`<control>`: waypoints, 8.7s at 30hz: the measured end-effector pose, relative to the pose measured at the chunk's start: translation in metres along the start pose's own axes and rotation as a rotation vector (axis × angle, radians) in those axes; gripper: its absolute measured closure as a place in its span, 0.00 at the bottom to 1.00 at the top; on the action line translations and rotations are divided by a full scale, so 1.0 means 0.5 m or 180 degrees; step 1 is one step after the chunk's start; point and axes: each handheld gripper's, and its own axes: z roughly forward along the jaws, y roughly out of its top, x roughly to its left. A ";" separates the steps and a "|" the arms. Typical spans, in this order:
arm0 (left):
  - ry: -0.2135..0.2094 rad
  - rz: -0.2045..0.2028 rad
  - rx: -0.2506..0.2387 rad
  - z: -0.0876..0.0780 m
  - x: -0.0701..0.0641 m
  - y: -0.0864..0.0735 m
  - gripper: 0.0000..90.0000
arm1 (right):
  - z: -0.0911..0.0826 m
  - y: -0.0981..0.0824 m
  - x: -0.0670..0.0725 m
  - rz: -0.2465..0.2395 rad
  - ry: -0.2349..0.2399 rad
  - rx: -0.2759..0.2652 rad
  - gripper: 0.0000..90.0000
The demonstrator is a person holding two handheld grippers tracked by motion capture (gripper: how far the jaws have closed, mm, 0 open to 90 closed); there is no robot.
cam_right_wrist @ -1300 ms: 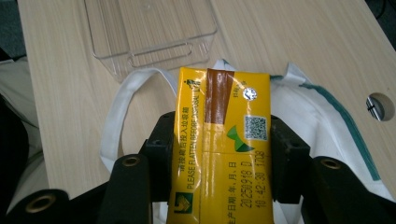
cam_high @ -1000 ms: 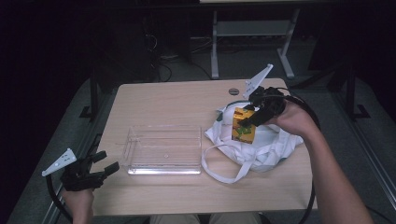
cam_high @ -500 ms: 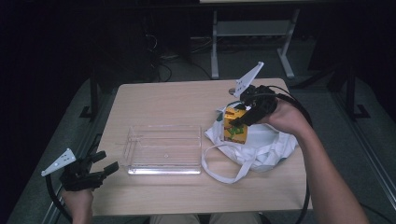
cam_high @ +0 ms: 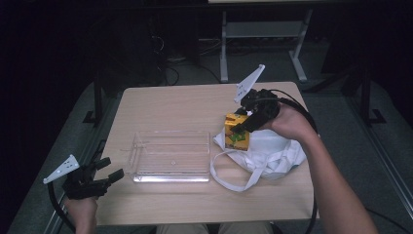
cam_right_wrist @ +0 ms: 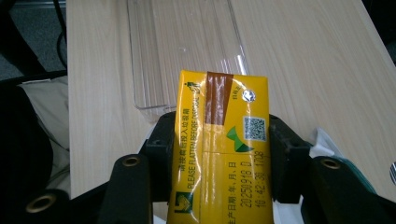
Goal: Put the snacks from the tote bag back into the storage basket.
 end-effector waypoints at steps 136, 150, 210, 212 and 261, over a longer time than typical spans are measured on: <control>0.0008 -0.0059 -0.0021 -0.003 0.003 -0.002 0.14 | 0.323 0.062 0.067 -0.0194 0.0656 0.0193 0.58; 0.0016 -0.0045 -0.0027 -0.004 0.003 -0.001 0.14 | 0.320 0.059 0.072 -0.0218 0.0654 0.0236 0.57; 0.0023 -0.0041 0.0044 0.000 0.001 -0.003 0.14 | 0.240 0.037 0.060 0.0112 0.0705 -0.0211 0.41; 0.0022 -0.0039 0.0056 0.001 0.002 -0.004 0.14 | 0.236 0.034 0.057 0.0129 0.0702 -0.0205 0.41; 0.0037 -0.0026 0.0088 0.004 0.000 -0.003 0.14 | 0.104 -0.090 0.017 0.0548 0.0193 -0.0445 0.36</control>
